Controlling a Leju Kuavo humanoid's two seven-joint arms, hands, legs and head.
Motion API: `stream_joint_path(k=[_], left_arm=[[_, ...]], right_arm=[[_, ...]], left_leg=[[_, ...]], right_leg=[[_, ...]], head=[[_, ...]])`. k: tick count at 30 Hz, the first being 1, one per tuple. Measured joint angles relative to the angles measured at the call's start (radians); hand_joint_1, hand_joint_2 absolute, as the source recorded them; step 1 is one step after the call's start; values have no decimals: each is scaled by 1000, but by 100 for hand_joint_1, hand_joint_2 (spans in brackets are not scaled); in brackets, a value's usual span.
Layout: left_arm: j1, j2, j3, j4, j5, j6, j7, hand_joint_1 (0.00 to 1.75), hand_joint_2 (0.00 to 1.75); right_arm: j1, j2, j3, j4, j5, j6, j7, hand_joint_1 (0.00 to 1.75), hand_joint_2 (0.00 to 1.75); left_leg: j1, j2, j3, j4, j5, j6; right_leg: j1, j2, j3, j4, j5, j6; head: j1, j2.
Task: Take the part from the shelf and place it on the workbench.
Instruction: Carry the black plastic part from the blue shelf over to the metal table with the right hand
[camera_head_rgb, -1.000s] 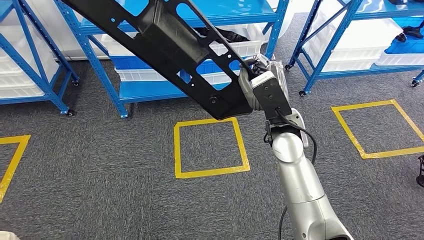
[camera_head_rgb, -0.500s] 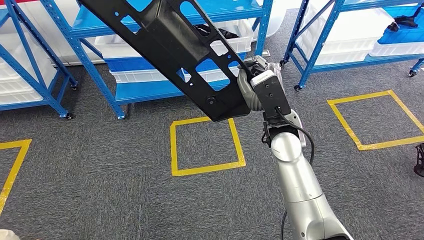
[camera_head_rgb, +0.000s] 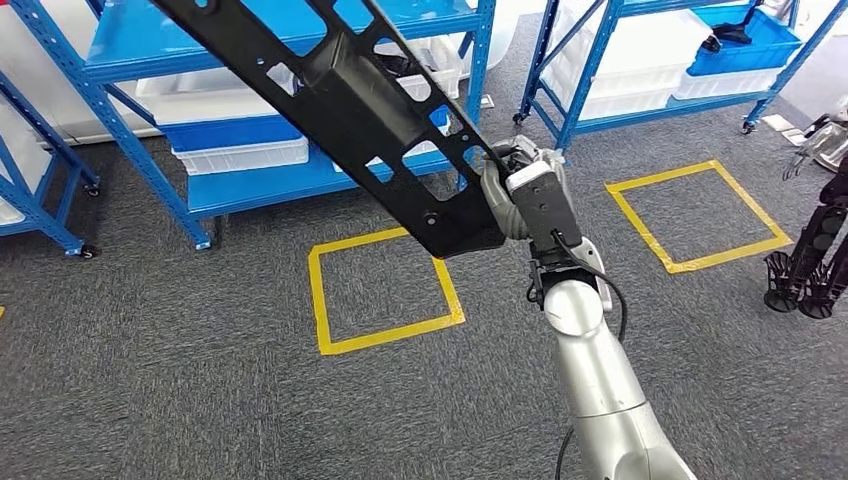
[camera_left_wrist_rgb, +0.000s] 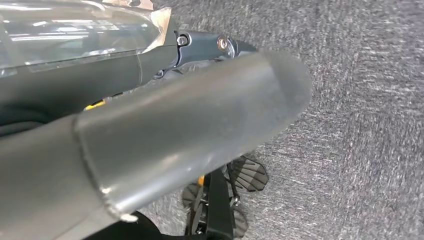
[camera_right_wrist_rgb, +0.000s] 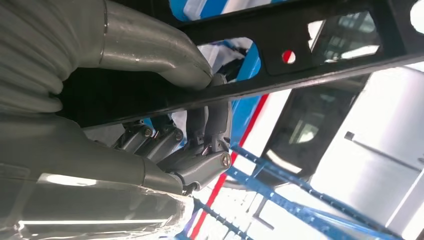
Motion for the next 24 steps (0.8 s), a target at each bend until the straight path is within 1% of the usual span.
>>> stream_joint_path(k=[1, 2, 3, 4, 5, 6, 7, 8, 9, 10, 11, 12, 13, 14, 15, 16, 17, 18, 19, 20, 21, 22, 23, 24], left_arm=[[1, 0, 0, 0, 0, 0, 0, 0, 0], [3, 0, 0, 0, 0, 0, 0, 0, 0], [4, 0, 0, 0, 0, 0, 1, 0, 0], [4, 0, 1, 0, 0, 0, 1, 0, 0], [4, 0, 1, 0, 0, 0, 1, 0, 0], [4, -1, 1, 0, 0, 0, 1, 0, 0], [3, -1, 1, 0, 0, 0, 1, 0, 0], [3, -1, 1, 0, 0, 0, 1, 0, 0], [3, 0, 1, -1, 0, 0, 1, 0, 0], [3, 0, 1, -1, 0, 0, 1, 0, 0], [3, 0, 1, -1, 0, 0, 1, 0, 0], [2, 0, 1, -1, 0, 0, 1, 0, 0], [2, 0, 1, -1, -1, 0, 2, 0, 0], [2, -1, 1, -1, -3, 0, 2, 0, 0], [3, -1, 2, 0, -6, 1, 4, 0, 0], [5, -2, 2, 0, -9, 1, 4, 0, 0], [6, -2, 3, 0, -11, -3, 2, 0, 0], [7, -2, 4, 0, -13, -9, -3, 0, 0], [7, -2, 4, 0, -16, -17, -10, 0, 0], [6, -2, 4, 0, -19, -26, -17, 0, 0], [6, -1, 4, 0, -24, -31, -21, 0, 0], [5, -1, 4, 0, -28, -35, -22, 0, 0], [5, -1, 4, 0, -31, -38, -23, 0, 0], [4, 0, 4, 0, -33, -39, -23, 0, 0]], right_arm=[[3, 0, -1, 2, 0, 0, -1, 175, 175], [8, -1, -2, 5, 0, -1, -1, 175, 175], [13, -1, -4, 7, 0, -1, -1, 175, 175], [17, -2, -5, 10, 0, -1, -1, 175, 175], [18, -4, -6, 11, 0, -1, -1, 175, 175], [18, -5, -7, 12, 0, -1, -1, 175, 175], [17, -5, -7, 12, 0, -1, -2, 175, 175], [17, -6, -8, 12, 0, -1, -2, 175, 175], [17, -6, -9, 12, 0, -3, -4, 175, 175], [17, -7, -10, 12, 2, -6, -5, 175, 175], [18, -8, -11, 12, 7, -11, -6, 175, 175], [19, -8, -13, 11, 17, -20, -6, 175, 175], [20, -9, -15, 9, 39, -37, -4, 175, 175], [22, -10, -18, 5, 75, -62, 1, 175, 175], [26, -11, -21, -2, 126, -95, 11, 175, 175], [32, -14, -26, -11, 196, -134, 24, 175, 175], [41, -18, -33, -24, 278, -173, 40, 175, 175], [51, -26, -43, -43, 371, -211, 56, 175, 175], [60, -35, -53, -64, 461, -242, 73, 175, 175], [65, -47, -64, -90, 544, -268, 89, 175, 175], [70, -59, -76, -119, 619, -292, 104, 175, 175], [73, -70, -88, -148, 680, -315, 116, 175, 175], [78, -82, -100, -175, 734, -341, 125, 175, 175], [86, -93, -113, -199, 778, -367, 131, 175, 175]], left_leg=[[-1, 14, -3, 0, 1, 1], [-3, 29, -5, 1, 1, 1], [-3, 43, -6, 1, 1, 1], [-2, 55, -6, 1, 1, 1], [-1, 68, -6, 3, 1, -1], [-2, 79, -7, 5, 0, -4], [-4, 89, -7, 8, -2, -9], [-7, 98, -8, 11, -3, -15], [-9, 107, -8, 13, -3, -21], [-9, 116, -8, 13, -3, -26], [-6, 120, -9, 14, -4, -31], [-2, 111, -11, 20, -11, -37], [2, 90, -20, 43, -31, -42], [5, 61, -38, 87, -63, -46], [5, 34, -63, 149, -101, -47], [6, 16, -93, 220, -136, -47], [6, 8, -116, 274, -156, -46], [6, 4, -125, 297, -156, -43], [6, 2, -116, 282, -138, -39], [6, -5, -91, 234, -107, -34], [6, -28, -57, 168, -75, -26], [6, -51, -25, 108, -51, -20], [5, -70, -3, 64, -40, -15], [3, -82, 9, 41, -38, -12]], right_leg=[[-2, -10, -28, 64, -25, -1], [-5, -16, -48, 111, -39, 2], [-8, -20, -51, 125, -39, 8], [-11, -25, -32, 98, -24, 18], [-14, -37, 3, 36, 1, 28], [-16, -59, 41, -35, 20, 33], [-13, -77, 72, -93, 35, 34], [-12, -88, 90, -128, 42, 29], [-9, -90, 93, -140, 43, 21], [-6, -78, 92, -139, 47, 14], [-10, -65, 89, -140, 50, 6], [-12, -54, 88, -141, 54, 0], [-15, -44, 86, -142, 58, -6], [-17, -34, 85, -143, 61, -12], [-16, -24, 83, -142, 63, -16], [-13, -14, 81, -142, 65, -20], [-11, -3, 79, -142, 67, -22], [-8, 9, 78, -141, 68, -24], [-6, 21, 78, -141, 69, -24], [-5, 33, 78, -140, 70, -24], [-5, 45, 78, -140, 71, -22], [-3, 56, 77, -139, 72, -20], [-3, 68, 74, -139, 75, -16], [-4, 78, 69, -139, 78, -10]], head=[[4, 0], [4, 0], [4, 0], [4, 0], [4, 0], [5, 0], [5, 0], [4, 0], [3, 0], [2, 0], [0, 0], [-1, 0], [-1, 0], [-2, 0], [-3, 0], [-4, 0], [-5, 0], [-5, 0], [-4, 0], [-4, 0], [-4, 0], [-3, 0], [-4, 0], [-3, 0]])
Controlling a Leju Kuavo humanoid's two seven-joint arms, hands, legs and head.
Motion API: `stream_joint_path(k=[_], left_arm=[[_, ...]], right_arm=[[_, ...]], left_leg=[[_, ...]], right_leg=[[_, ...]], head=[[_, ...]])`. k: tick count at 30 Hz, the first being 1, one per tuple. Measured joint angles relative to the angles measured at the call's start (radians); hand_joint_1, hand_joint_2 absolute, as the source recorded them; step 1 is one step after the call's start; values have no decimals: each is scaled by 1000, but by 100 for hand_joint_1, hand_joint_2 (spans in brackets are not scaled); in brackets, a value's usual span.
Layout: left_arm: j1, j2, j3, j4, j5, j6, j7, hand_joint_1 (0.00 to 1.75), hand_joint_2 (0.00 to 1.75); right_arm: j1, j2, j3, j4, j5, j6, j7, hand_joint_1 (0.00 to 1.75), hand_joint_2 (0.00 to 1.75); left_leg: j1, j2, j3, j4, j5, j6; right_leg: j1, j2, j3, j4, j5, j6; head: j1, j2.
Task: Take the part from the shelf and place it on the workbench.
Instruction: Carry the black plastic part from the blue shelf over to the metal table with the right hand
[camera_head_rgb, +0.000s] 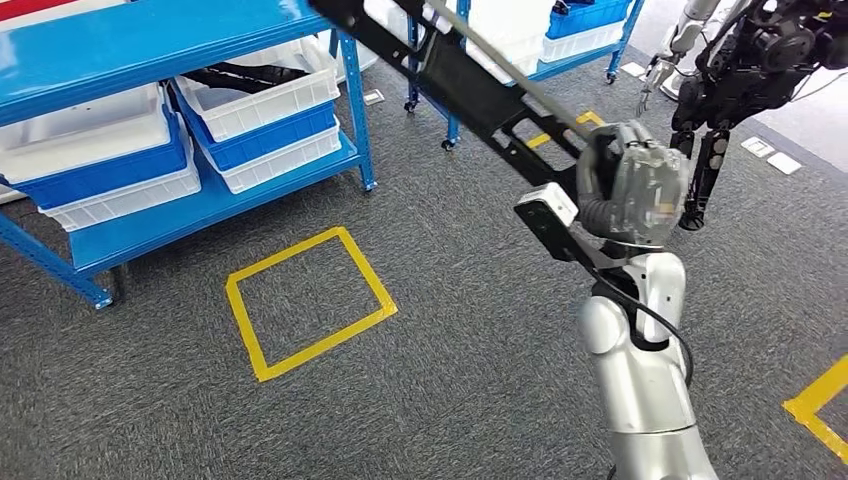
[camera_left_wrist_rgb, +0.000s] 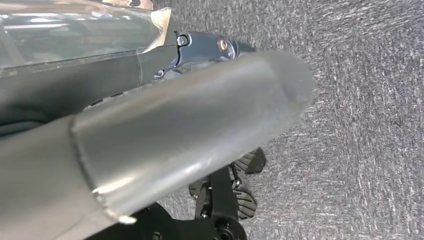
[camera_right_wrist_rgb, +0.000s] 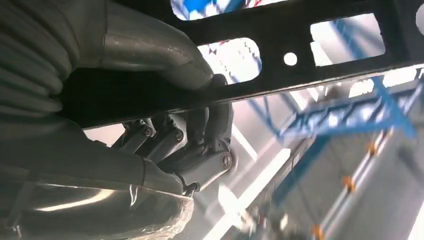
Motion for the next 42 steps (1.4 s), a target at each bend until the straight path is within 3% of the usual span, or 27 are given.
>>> stream_joint_path(k=[2, 3, 5, 7, 9, 10, 11, 13, 15, 17, 18, 20, 22, 23, 24, 25, 27, 28, 29, 31, 33, 35, 37, 39, 40, 41, 42], left_arm=[[-3, 0, 0, 0, -4, -2, -1, 0, 0], [-5, -1, 0, 0, -6, -3, -1, 0, 0], [-9, -3, 0, 0, -10, -4, -1, 0, 0], [-10, -3, 0, 0, -12, -5, -1, 0, 0], [-10, -3, 0, 0, -14, -10, -1, 0, 0], [-10, -3, 0, 0, -15, -12, -1, 0, 0], [-11, -3, 0, 0, -16, -14, -1, 0, 0], [-12, -3, 0, 0, -16, -15, -2, 0, 0], [-14, -3, 0, 0, -16, -15, -3, 0, 0], [-16, -2, 1, 0, -17, -15, -3, 0, 0], [-18, -2, 1, 0, -17, -14, -4, 0, 0], [-19, -1, 1, 0, -17, -12, -3, 0, 0], [-17, -1, 2, 0, -18, -9, -2, 0, 0], [-15, 0, 2, 0, -19, -8, -2, 0, 0], [-15, 0, 3, 0, -21, -8, -1, 0, 0], [-14, 0, 3, 0, -24, -7, 0, 0, 0], [-14, 0, 3, 0, -34, -7, 2, 0, 0], [-15, 1, 2, 0, -40, -7, 4, 0, 0], [-15, 1, 2, 1, -46, -9, 5, 0, 0], [-16, 0, 2, 1, -56, -13, 4, 0, 0], [-19, -2, 1, 1, -61, -16, 1, 0, 0], [-22, -4, 1, 1, -63, -14, 0, 0, 0], [-21, -4, 1, 0, -61, -9, 7, 0, 0], [-19, -4, 1, 1, -60, -3, 19, 0, 0], [-19, -5, 2, 1, -60, 0, 24, 0, 0], [-18, -6, 2, 1, -60, 2, 27, 0, 0], [-18, -7, 2, 1, -60, 3, 28, 0, 0]], right_arm=[[22, -21, -25, -40, 63, -33, 7, 175, 175], [34, -32, -36, -58, 86, -41, 9, 175, 175], [52, -50, -50, -85, 117, -48, 11, 175, 175], [70, -59, -54, -102, 138, -56, 17, 175, 175], [98, -65, -58, -117, 163, -69, 27, 175, 175], [112, -68, -61, -124, 176, -75, 31, 175, 175], [124, -71, -64, -130, 185, -79, 34, 175, 175], [139, -76, -68, -140, 193, -81, 38, 175, 175], [147, -78, -69, -150, 195, -85, 41, 175, 175], [155, -81, -71, -156, 195, -91, 42, 175, 175], [159, -82, -72, -158, 196, -93, 43, 175, 175], [164, -83, -74, -163, 199, -96, 44, 175, 175], [173, -81, -73, -166, 206, -103, 48, 175, 175], [180, -79, -73, -167, 211, -107, 51, 175, 175], [187, -79, -74, -168, 218, -110, 55, 175, 175], [195, -79, -75, -170, 224, -111, 59, 175, 175], [208, -79, -77, -178, 238, -111, 66, 175, 175], [213, -79, -77, -184, 244, -110, 70, 175, 175], [217, -79, -78, -190, 249, -109, 74, 175, 175], [226, -78, -83, -203, 261, -105, 83, 175, 175], [241, -77, -91, -219, 272, -98, 88, 175, 175], [252, -79, -97, -233, 281, -90, 90, 175, 175], [258, -80, -99, -241, 285, -86, 90, 175, 175], [268, -80, -98, -244, 285, -82, 90, 175, 175], [274, -80, -98, -244, 286, -81, 90, 175, 175], [278, -80, -98, -244, 286, -80, 90, 175, 175], [281, -81, -98, -244, 287, -80, 90, 175, 175]], left_leg=[[-4, 20, 6, -14, 0, 4], [-4, 34, 8, -21, 5, 8], [-2, 64, 11, -37, 15, 18], [-5, 94, 8, -39, 18, 22], [-7, 124, 5, -39, 19, 22], [-7, 137, 5, -39, 19, 22], [-6, 150, 5, -38, 18, 21], [-10, 173, 7, -35, 15, 14], [-18, 193, 7, -31, 11, 5], [-19, 213, 8, -29, 9, -3], [-16, 206, 8, -26, 4, -8], [-7, 152, -10, 22, -35, -20], [-4, 96, -62, 143, -104, -24], [-4, 87, -93, 209, -132, -24], [-4, 84, -112, 249, -140, -23], [-4, 82, -116, 254, -130, -20], [-4, 67, -71, 159, -64, -9], [-3, 43, -39, 93, -34, -1], [-3, 23, -12, 37, -14, 4], [-6, 3, 9, -8, -8, 10], [-8, 25, 12, -20, -1, 14], [-5, 51, 16, -36, 10, 22], [-5, 79, 17, -43, 15, 25], [-6, 109, 14, -42, 14, 25], [-5, 124, 14, -42, 14, 24], [-4, 138, 14, -42, 13, 23], [-3, 151, 15, -42, 12, 20]], right_leg=[[0, 23, -8, -4, 9, 14], [1, 17, -14, -1, 8, 19], [7, -30, -47, 54, -23, 19], [6, -81, -105, 178, -81, 13], [2, -95, -138, 267, -110, 19], [-1, -100, -127, 260, -105, 27], [-4, -109, -96, 214, -87, 36], [-5, -157, -13, 74, -48, 49], [-2, -186, 27, -2, -31, 43], [-2, -164, 23, -7, -29, 31], [-6, -152, 21, -7, -26, 25], [-12, -128, 20, -9, -21, 12], [-11, -106, 17, -8, -17, 0], [-8, -94, 15, -8, -16, -4], [-6, -81, 14, -8, -15, -6], [-4, -68, 14, -7, -14, -7], [-2, -41, 14, -6, -13, -7], [0, -28, 13, -5, -12, -5], [1, -17, 12, -3, -11, -3], [0, 3, 4, -3, -5, 7], [-1, 14, -6, -4, 1, 19], [3, -27, -31, 29, -17, 23], [1, -81, -85, 135, -69, 22], [-5, -96, -137, 250, -111, 29], [-9, -99, -142, 266, -113, 37], [-13, -105, -124, 242, -100, 48], [-17, -117, -88, 182, -78, 59]], head=[[-1, 0], [0, 0], [6, 0], [12, 0], [12, 0], [13, 0], [13, 0], [15, 0], [14, 0], [10, 0], [9, 0], [6, 0], [2, 0], [0, 0], [0, 0], [0, 0], [0, 0], [0, 0], [1, 0], [0, 0], [0, 0], [3, 0], [7, 0], [10, 0], [10, 0], [11, 0], [11, 0]])
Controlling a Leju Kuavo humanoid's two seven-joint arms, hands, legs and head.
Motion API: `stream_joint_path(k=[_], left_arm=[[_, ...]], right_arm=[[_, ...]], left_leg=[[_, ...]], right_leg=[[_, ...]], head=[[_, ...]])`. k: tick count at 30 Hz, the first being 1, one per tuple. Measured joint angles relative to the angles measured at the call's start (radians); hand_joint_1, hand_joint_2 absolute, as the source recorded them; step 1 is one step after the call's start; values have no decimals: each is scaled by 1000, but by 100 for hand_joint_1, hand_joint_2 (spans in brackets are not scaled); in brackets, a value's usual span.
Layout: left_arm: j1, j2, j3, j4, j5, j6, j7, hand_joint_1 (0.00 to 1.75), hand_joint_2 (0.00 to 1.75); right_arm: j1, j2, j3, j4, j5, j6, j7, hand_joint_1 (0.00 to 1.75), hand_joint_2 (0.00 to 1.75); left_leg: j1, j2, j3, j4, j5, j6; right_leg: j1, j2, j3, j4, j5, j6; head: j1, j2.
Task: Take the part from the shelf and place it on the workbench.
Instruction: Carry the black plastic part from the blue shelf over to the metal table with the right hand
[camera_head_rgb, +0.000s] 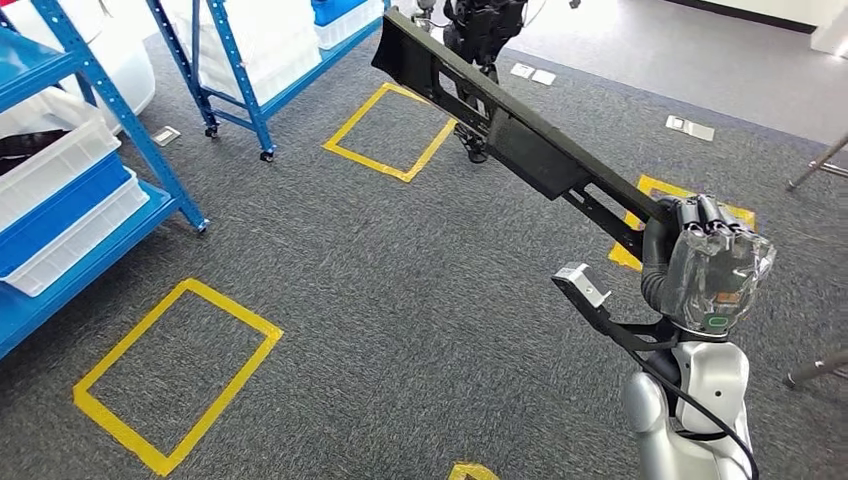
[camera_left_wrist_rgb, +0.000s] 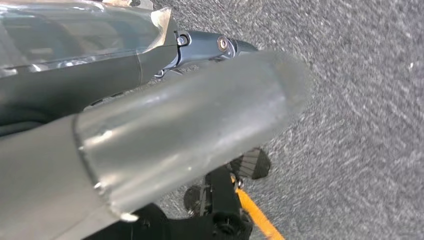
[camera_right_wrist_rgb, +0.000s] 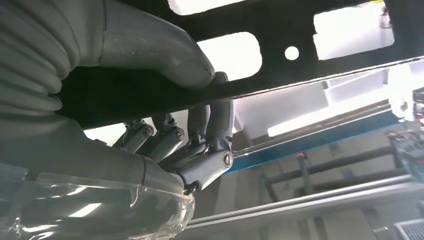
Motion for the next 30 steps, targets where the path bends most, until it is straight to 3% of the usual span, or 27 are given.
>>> stream_joint_path(k=[1, 3, 4, 6, 8, 10, 12, 13, 14, 15, 17, 19, 21, 22, 24, 26, 28, 29, 30], left_arm=[[0, -1, 0, 0, 0, 1, 1, 0, 0], [-1, -1, 0, 0, 0, 1, 1, 0, 0], [-1, -1, 0, 0, 0, 2, 1, 0, 0], [-3, -2, 0, 0, -1, 3, 3, 0, 0], [-5, -2, 0, 0, -3, 4, 6, 0, 0], [-4, -2, 0, 0, -9, 4, 8, 0, 0], [0, -2, 0, 0, -20, 2, 8, 0, 0], [1, -2, -1, 0, -27, 1, 8, 0, 0], [1, -2, -1, 0, -35, -1, 8, 0, 0], [0, -2, -2, 0, -43, -4, 7, 0, 0], [-4, -2, -7, 0, -57, -13, 5, 0, 0], [-11, -2, -12, 0, -72, -18, 5, 0, 0], [-20, -5, -17, 0, -84, -18, 9, 0, 0], [-25, -8, -19, 0, -89, -17, 13, 0, 0], [-30, -12, -24, 0, -96, -13, 19, 0, 0], [-30, -12, -29, 0, -97, -10, 22, 0, 0], [-30, -12, -32, 0, -97, -8, 25, 0, 0], [-30, -12, -32, 0, -97, -8, 25, 0, 0], [-30, -13, -32, 0, -96, -8, 25, 0, 0]], right_arm=[[1, 0, 0, 0, 0, 0, 0, 175, 175], [2, 0, 0, -2, 1, 0, 0, 175, 175], [3, 0, 1, -3, 1, 0, -1, 175, 175], [6, -1, 0, -6, 1, 1, -1, 175, 175], [9, -1, 0, -10, 1, 0, 0, 175, 175], [15, 0, -1, -13, 5, 1, 5, 175, 175], [33, 1, -1, -17, 17, 2, 15, 175, 175], [47, 1, -2, -21, 24, 3, 21, 175, 175], [64, 0, -5, -28, 29, 3, 26, 175, 175], [82, 0, -10, -38, 33, 2, 30, 175, 175], [118, -2, -24, -59, 31, 0, 35, 175, 175], [149, -7, -40, -80, 22, -4, 37, 175, 175], [183, -14, -61, -103, 8, -8, 38, 175, 175], [202, -18, -72, -116, 2, -10, 38, 175, 175], [229, -25, -93, -138, -5, -13, 37, 175, 175], [248, -29, -107, -153, -8, -15, 36, 175, 175], [271, -30, -117, -162, -12, -15, 33, 175, 175], [281, -31, -122, -165, -15, -15, 31, 175, 175], [287, -32, -126, -166, -18, -15, 28, 175, 175]], left_leg=[[-1, 11, 2, 1, -2, -4], [-6, 32, 6, 4, -8, -18], [-9, 41, 8, 5, -10, -24], [-7, 56, 11, 6, -14, -34], [2, 17, 1, 35, -41, -45], [6, -46, -45, 141, -108, -49], [6, -67, -103, 269, -162, -47], [6, -69, -118, 296, -163, -46], [6, -71, -114, 285, -144, -43], [6, -77, -93, 237, -109, -39], [7, -119, -33, 107, -42, -27], [6, -150, -1, 37, -25, -20], [1, -135, 4, 23, -25, -15], [1, -123, 8, 14, -20, -12], [5, -94, 16, -7, -7, -2], [5, -62, 19, -14, -3, 3], [4, -31, 17, -13, -4, 2], [5, -17, 17, -13, -5, 0], [7, -4, 17, -12, -6, -3]], right_leg=[[-3, -25, 43, -75, 21, 7], [2, -60, 102, -177, 49, 5], [5, -65, 110, -193, 53, -2], [5, -41, 105, -191, 58, -17], [-2, -18, 102, -192, 62, -32], [-3, 4, 101, -193, 66, -48], [3, 27, 100, -193, 67, -56], [6, 40, 100, -192, 67, -56], [7, 54, 100, -191, 67, -56], [8, 67, 101, -190, 67, -56], [10, 91, 100, -187, 67, -54], [10, 111, 92, -185, 71, -47], [9, 131, 84, -190, 79, -34], [9, 127, 79, -189, 81, -28], [14, 82, 52, -146, 58, -25], [13, 34, -6, -29, 3, -28], [6, 22, -52, 75, -33, -20], [1, 17, -49, 77, -30, -10], [-5, 9, -24, 39, -14, 1]], head=[[1, 0], [0, 0], [-1, 0], [-5, 0], [-7, 0], [-11, 0], [-13, 0], [-13, 0], [-13, 0], [-13, 0], [-13, 0], [-14, 0], [-15, 0], [-15, 0], [-10, 0], [-5, 0], [-3, 0], [-3, 0], [-3, 0]])
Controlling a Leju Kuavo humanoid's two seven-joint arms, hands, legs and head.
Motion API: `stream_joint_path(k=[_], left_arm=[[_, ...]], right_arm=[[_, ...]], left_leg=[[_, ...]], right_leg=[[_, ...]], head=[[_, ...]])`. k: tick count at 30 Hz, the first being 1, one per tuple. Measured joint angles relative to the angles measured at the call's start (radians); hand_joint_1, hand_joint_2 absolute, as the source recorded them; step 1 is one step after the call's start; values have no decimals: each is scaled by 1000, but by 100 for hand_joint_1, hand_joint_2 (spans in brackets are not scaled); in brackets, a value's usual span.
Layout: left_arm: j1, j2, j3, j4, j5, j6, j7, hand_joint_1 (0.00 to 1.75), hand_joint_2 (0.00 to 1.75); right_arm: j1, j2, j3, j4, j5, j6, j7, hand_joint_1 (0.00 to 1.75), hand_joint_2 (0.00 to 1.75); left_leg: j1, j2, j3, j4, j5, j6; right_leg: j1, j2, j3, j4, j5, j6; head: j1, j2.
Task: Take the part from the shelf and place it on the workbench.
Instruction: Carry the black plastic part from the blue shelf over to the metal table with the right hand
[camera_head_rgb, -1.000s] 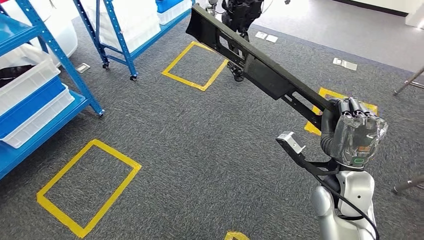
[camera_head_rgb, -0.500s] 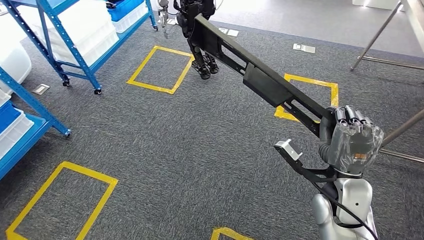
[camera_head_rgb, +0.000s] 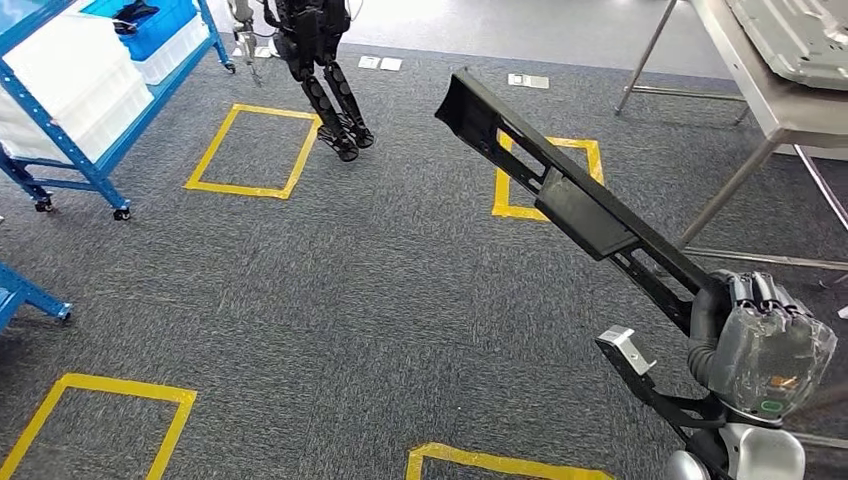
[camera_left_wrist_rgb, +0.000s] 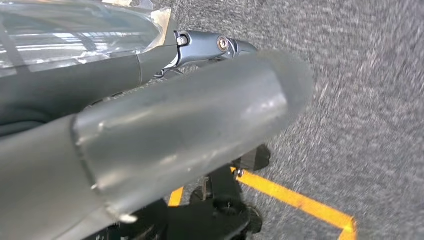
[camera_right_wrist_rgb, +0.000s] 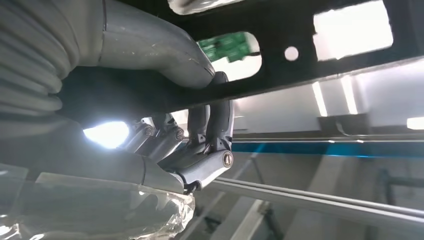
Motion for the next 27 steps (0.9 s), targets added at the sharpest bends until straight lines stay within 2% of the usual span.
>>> stream_joint_path(k=[2, 3, 4, 5, 6, 7, 8, 9, 11, 12, 13, 14, 15, 16, 18, 19, 20, 22, 23, 24, 26, 27], left_arm=[[0, 1, 1, 0, 6, 0, -2, 0, 0], [1, 2, 1, -1, 9, -1, -4, 0, 0], [1, 2, 1, -1, 14, -1, -7, 0, 0], [0, 3, 1, -1, 17, -2, -10, 0, 0], [0, 3, 1, -1, 19, -4, -11, 0, 0], [-1, 3, 1, -1, 20, -6, -12, 0, 0], [-1, 3, 1, -1, 20, -8, -13, 0, 0], [-1, 2, 1, -1, 20, -9, -14, 0, 0], [2, 2, 1, -1, 21, -9, -15, 0, 0], [4, 1, 1, 0, 21, -9, -15, 0, 0], [6, 1, 1, 0, 20, -9, -15, 0, 0], [6, 1, 1, 0, 20, -9, -15, 0, 0], [7, 1, 1, 0, 19, -9, -15, 0, 0], [7, 1, 1, 0, 19, -9, -15, 0, 0], [7, 3, 1, 0, 18, -10, -15, 0, 0], [7, 3, 1, 0, 17, -10, -15, 0, 0], [6, 4, 1, 0, 17, -10, -14, 0, 0], [3, 3, 1, 0, 16, -10, -12, 0, 0], [2, 2, 1, 0, 16, -10, -11, 0, 0], [1, 1, 2, 0, 17, -10, -11, 0, 0], [0, 0, 2, -1, 17, -10, -10, 0, 0], [0, 0, 2, 0, 17, -10, -10, 0, 0]], right_arm=[[-1, -2, -3, 0, -6, 2, -9, 175, 175], [-8, -2, -3, 0, -7, 4, -14, 175, 175], [-16, -2, -3, 1, -9, 7, -17, 175, 175], [-25, -2, -2, 3, -9, 11, -21, 175, 175], [-33, -3, -2, 6, -10, 15, -22, 175, 175], [-40, -3, -2, 8, -9, 17, -23, 175, 175], [-48, -3, -1, 10, -9, 19, -24, 175, 175], [-56, -2, -1, 12, -9, 19, -24, 175, 175], [-69, -2, 0, 15, -9, 19, -24, 175, 175], [-74, -1, 1, 17, -9, 19, -24, 175, 175], [-76, -1, 2, 18, -8, 19, -24, 175, 175], [-77, 0, 2, 19, -8, 19, -23, 175, 175], [-77, 0, 2, 19, -7, 19, -22, 175, 175], [-77, 0, 2, 20, -6, 19, -22, 175, 175], [-79, 1, 2, 20, -5, 18, -20, 175, 175], [-79, 2, 2, 20, -4, 18, -19, 175, 175], [-79, 2, 2, 20, -2, 17, -18, 175, 175], [-74, 5, 2, 19, 6, 15, -15, 175, 175], [-71, 6, 1, 18, 10, 14, -14, 175, 175], [-70, 7, 1, 17, 15, 13, -13, 175, 175], [-69, 10, 1, 16, 19, 12, -12, 175, 175], [-68, 12, 2, 16, 21, 11, -12, 175, 175]], left_leg=[[0, 25, 2, 6, -7, -14], [-3, 36, 2, 10, -12, -23], [-7, 46, 4, 13, -15, -30], [-9, 57, 6, 15, -18, -35], [-8, 67, 8, 15, -18, -39], [-4, 66, 9, 18, -23, -43], [1, 50, 5, 32, -36, -47], [5, 22, -9, 63, -60, -49], [5, -40, -64, 183, -128, -48], [4, -54, -98, 252, -155, -46], [3, -61, -125, 300, -166, -43], [2, -64, -136, 315, -157, -38], [0, -68, -129, 289, -129, -31], [-2, -78, -106, 232, -89, -21], [-7, -127, -55, 109, -27, 1], [-9, -145, -38, 70, -15, 7], [-11, -153, -32, 54, -14, 10], [-13, -130, -25, 38, -10, 10], [-12, -118, -20, 29, -5, 11], [-11, -104, -16, 19, 0, 12], [-11, -75, -11, 9, 4, 13], [-11, -59, -11, 10, 4, 13]], right_leg=[[-8, -45, 85, -138, 42, 21], [-7, -64, 117, -192, 57, 22], [-5, -77, 135, -222, 64, 19], [-2, -75, 138, -228, 66, 12], [-1, -61, 133, -225, 68, 3], [-5, -49, 129, -224, 69, -5], [-7, -38, 127, -223, 71, -13], [-9, -28, 126, -223, 73, -22], [-5, -8, 123, -224, 75, -36], [-1, 4, 122, -223, 75, -40], [4, 17, 122, -223, 76, -43], [8, 31, 123, -223, 76, -44], [12, 45, 124, -223, 76, -44], [15, 58, 126, -223, 77, -45], [19, 83, 126, -222, 78, -45], [20, 95, 123, -222, 80, -43], [18, 106, 119, -222, 83, -40], [16, 121, 110, -223, 88, -30], [17, 107, 102, -215, 86, -27], [19, 83, 87, -191, 73, -27], [18, 27, 33, -85, 24, -30], [15, 17, 1, -18, -2, -29]], head=[[3, 0], [4, 0], [2, 0], [-1, 0], [-6, 0], [-9, 0], [-10, 0], [-12, 0], [-16, 0], [-18, 0], [-19, 0], [-19, 0], [-19, 0], [-20, 0], [-18, 0], [-18, 0], [-18, 0], [-20, 0], [-19, 0], [-18, 0], [-16, 0], [-14, 0]])
